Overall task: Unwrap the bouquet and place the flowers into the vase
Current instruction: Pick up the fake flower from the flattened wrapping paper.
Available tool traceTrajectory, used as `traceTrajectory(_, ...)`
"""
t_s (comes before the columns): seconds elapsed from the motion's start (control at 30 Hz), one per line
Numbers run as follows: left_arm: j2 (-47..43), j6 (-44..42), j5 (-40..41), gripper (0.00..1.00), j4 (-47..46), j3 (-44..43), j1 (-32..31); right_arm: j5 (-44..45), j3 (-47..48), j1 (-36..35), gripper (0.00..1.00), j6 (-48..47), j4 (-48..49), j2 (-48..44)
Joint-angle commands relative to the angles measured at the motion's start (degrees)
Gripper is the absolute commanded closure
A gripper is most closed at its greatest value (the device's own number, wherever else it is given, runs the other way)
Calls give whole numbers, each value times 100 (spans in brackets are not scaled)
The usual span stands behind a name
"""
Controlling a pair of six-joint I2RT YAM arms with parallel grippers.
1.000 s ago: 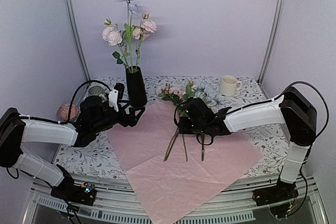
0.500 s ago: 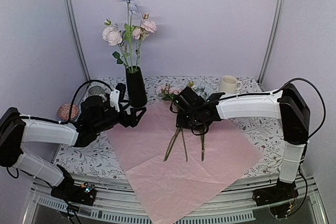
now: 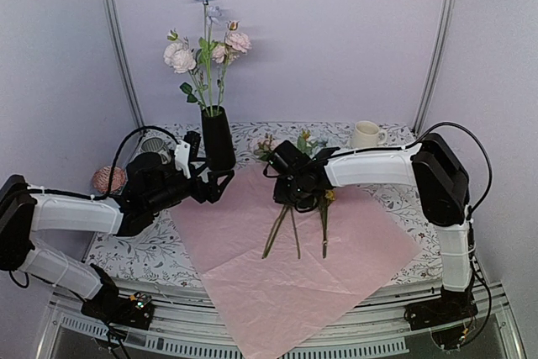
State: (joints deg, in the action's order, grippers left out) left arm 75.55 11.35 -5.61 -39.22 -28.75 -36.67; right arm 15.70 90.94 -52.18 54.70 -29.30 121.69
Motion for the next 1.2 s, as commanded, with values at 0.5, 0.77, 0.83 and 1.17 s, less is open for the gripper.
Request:
traceTrajectory(0.5, -167, -294, 134, 7, 38, 1, -185, -100, 653, 133, 64, 21, -176, 673)
traceTrajectory(0.77, -154, -312, 161, 7, 45, -8, -218, -221, 653, 181, 64, 59, -155, 843)
traceTrajectory(0.83, -152, -322, 159, 7, 46, -12, -227, -232, 653, 178, 64, 62, -177, 873)
traceTrajectory(1.17, -134, -387, 221, 7, 97, -48, -271, -131, 653, 200, 68, 148, -384, 964)
